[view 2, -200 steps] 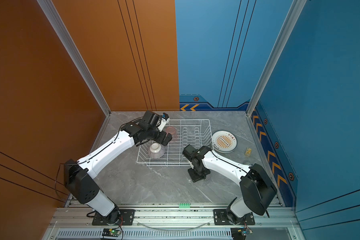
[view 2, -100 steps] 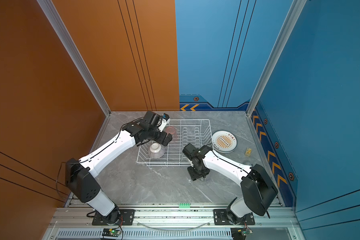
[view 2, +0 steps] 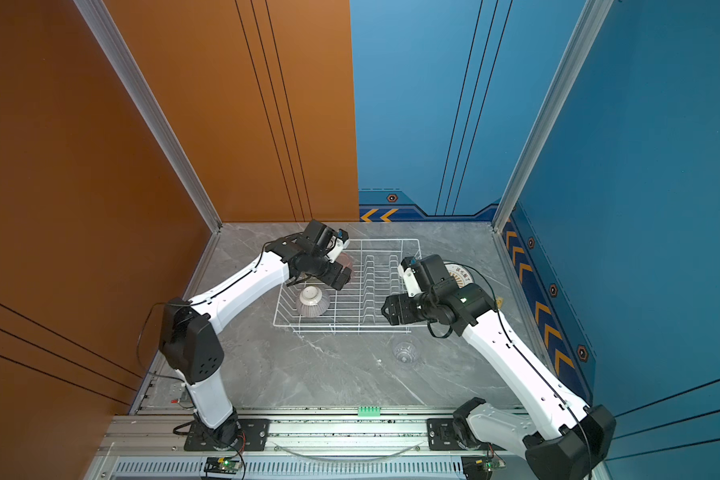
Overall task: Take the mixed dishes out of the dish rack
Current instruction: 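Set the clear glass on the table, open right gripper while left reaches pink glass, then close the left gripper around the pink glass in the rack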
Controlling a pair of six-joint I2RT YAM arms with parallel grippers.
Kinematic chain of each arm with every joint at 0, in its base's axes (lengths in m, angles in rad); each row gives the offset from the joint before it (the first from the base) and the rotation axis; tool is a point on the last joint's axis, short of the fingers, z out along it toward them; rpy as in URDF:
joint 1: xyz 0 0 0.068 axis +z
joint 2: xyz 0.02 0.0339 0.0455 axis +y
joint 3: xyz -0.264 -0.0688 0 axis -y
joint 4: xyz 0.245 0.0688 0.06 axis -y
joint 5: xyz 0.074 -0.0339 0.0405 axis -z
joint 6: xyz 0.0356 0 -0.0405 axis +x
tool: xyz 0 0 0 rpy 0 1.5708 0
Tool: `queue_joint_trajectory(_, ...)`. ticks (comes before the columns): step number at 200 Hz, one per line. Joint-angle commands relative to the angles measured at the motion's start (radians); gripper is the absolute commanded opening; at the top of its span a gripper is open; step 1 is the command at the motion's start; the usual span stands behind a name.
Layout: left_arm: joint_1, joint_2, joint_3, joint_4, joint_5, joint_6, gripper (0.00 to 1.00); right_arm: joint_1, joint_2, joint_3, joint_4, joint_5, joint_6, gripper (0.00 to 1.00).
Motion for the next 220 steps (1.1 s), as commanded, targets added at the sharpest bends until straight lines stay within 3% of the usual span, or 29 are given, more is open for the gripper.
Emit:
queue_joint_trajectory(1,0.022,0.059,0.084,-0.041,-0.035,0.003,0.98,-0.043,-0.009,0.005,0.077,-0.069,-0.003,0.88)
queue_joint_trajectory(119,0.059,0.360,0.410,-0.147,-0.008,-0.023,0.98,-0.220,0.012,-0.025,0.165,-0.168,-0.020,0.89)
queue_joint_trajectory(220,0.059,0.423,0.454,-0.196,-0.046,-0.019,0.98,-0.257,0.062,-0.047,0.211,-0.213,-0.017,0.90)
